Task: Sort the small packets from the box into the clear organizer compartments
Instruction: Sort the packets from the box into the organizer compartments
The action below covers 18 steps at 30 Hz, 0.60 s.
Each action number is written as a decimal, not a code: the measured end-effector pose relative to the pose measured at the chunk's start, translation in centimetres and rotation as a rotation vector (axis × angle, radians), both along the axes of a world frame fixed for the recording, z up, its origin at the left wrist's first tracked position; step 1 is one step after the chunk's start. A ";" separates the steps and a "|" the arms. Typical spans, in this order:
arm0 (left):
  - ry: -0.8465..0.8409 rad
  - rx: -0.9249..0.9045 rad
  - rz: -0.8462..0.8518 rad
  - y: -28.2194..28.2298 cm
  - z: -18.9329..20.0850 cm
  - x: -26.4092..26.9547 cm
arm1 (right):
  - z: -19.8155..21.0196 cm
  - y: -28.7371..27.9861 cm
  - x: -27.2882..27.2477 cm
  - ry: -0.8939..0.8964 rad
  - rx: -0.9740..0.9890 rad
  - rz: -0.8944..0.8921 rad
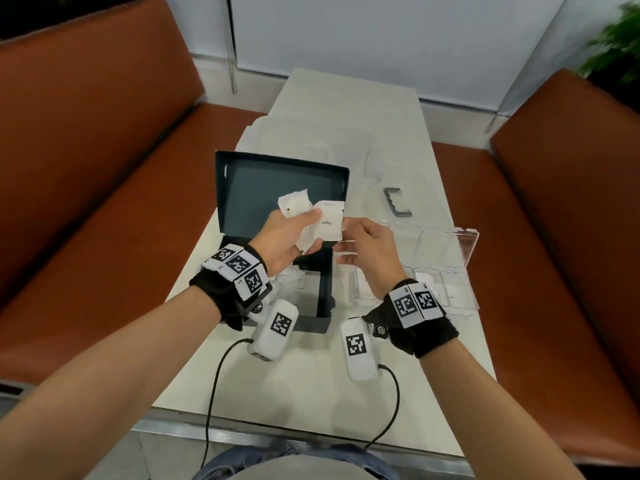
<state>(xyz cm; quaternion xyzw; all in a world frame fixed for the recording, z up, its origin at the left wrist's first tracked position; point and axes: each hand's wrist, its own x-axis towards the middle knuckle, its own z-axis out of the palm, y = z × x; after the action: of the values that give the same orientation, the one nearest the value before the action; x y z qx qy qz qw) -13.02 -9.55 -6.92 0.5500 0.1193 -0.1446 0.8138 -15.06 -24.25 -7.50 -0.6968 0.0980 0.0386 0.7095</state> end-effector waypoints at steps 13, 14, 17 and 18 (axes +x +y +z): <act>-0.076 0.065 -0.078 -10.8 -0.2 -1.6 | 1.0 -11.2 -1.0 -0.006 0.207 -0.047; -0.067 0.038 -0.070 -11.7 -0.2 -1.7 | 0.8 -11.9 -1.2 -0.013 0.220 -0.041; -0.065 0.005 -0.111 -14.0 -0.4 -2.2 | 0.5 -14.2 -1.5 -0.005 0.255 -0.134; -0.073 0.009 -0.132 -14.6 -0.5 -2.3 | 0.5 -15.2 -1.4 -0.006 0.257 -0.160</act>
<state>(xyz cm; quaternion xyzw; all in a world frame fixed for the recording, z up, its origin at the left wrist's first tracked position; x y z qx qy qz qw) -15.37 -24.18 -7.38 0.5650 0.0539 -0.1773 0.8040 -16.48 -39.41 -6.97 -0.5903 0.1454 -0.0082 0.7939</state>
